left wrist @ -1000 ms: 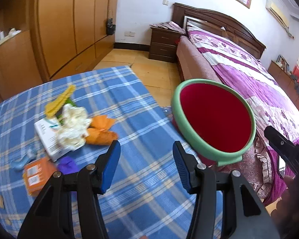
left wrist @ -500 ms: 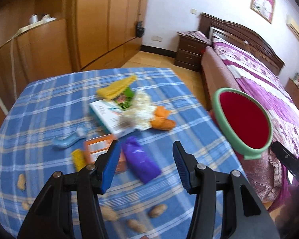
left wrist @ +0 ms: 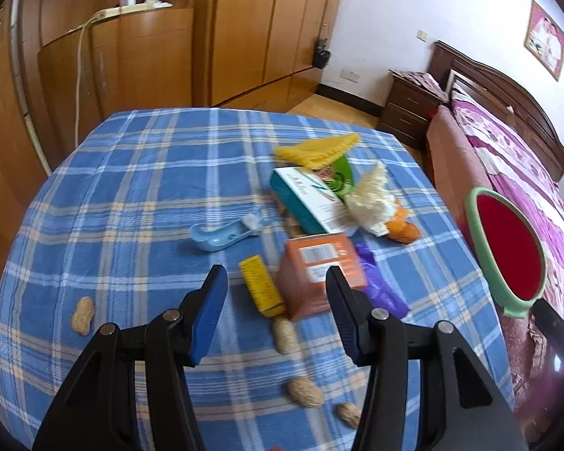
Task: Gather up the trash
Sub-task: 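Move both open tools back over the table items, then grasp the small yellow box with the left tool while the right tool grasps the orange box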
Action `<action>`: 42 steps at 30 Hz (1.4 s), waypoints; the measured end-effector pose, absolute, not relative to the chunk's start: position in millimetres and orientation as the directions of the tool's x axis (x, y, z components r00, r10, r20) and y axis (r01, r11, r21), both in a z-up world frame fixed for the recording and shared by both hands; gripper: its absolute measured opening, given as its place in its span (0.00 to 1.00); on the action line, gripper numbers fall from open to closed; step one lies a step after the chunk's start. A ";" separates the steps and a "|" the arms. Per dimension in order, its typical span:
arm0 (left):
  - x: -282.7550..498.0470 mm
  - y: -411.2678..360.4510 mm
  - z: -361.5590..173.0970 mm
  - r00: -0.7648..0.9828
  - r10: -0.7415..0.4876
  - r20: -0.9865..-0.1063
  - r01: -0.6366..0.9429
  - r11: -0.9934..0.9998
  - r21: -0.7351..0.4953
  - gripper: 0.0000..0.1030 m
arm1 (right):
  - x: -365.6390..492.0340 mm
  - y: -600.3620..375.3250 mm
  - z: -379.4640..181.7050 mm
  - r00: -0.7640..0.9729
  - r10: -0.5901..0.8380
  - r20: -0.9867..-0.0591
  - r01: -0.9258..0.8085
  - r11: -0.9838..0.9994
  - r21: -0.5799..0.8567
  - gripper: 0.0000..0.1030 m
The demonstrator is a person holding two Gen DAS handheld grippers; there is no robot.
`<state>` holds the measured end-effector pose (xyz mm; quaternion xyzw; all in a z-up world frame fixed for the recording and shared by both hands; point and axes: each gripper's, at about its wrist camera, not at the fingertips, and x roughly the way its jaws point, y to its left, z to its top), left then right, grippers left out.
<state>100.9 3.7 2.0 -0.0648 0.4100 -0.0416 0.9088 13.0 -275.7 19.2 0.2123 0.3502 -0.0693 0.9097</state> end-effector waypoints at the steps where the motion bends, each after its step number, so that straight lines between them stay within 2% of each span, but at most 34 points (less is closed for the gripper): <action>1: 101.4 6.4 0.5 0.660 -0.121 -0.741 0.011 0.988 -0.151 0.53 | 13.7 -274.6 17.7 0.743 0.029 -0.668 0.271 0.901 0.340 0.73; 15: 110.3 25.8 -13.7 0.660 -0.089 -0.746 -0.076 0.980 -0.184 0.54 | 16.0 -263.9 11.7 0.735 0.090 -0.672 0.217 0.908 0.358 0.73; 30: 126.4 10.9 -43.5 0.601 -0.097 -0.793 -0.032 0.989 -0.145 0.54 | 20.0 -258.8 7.6 0.718 0.098 -0.689 0.213 0.912 0.351 0.73; 31: 125.9 9.3 -42.9 0.606 -0.091 -0.790 -0.027 0.990 -0.135 0.53 | 20.4 -257.5 7.3 0.716 0.099 -0.691 0.211 0.913 0.350 0.73; 33: 125.5 8.2 -42.7 0.606 -0.120 -0.786 -0.002 0.988 -0.152 0.43 | 21.2 -255.5 7.1 0.714 0.100 -0.693 0.208 0.915 0.345 0.73; 35: 124.7 6.9 -42.6 0.604 -0.142 -0.784 0.021 0.986 -0.163 0.25 | 22.4 -253.4 7.6 0.712 0.101 -0.695 0.202 0.918 0.340 0.73; 37: 123.9 5.5 -42.1 0.604 -0.143 -0.784 0.031 0.987 -0.156 0.15 | 24.6 -249.8 8.1 0.709 0.104 -0.698 0.194 0.922 0.335 0.73; 42: 118.4 10.7 -32.1 0.628 -0.128 -0.767 0.030 0.990 -0.141 0.15 | 34.1 -232.8 15.4 0.706 0.123 -0.697 0.140 0.941 0.308 0.73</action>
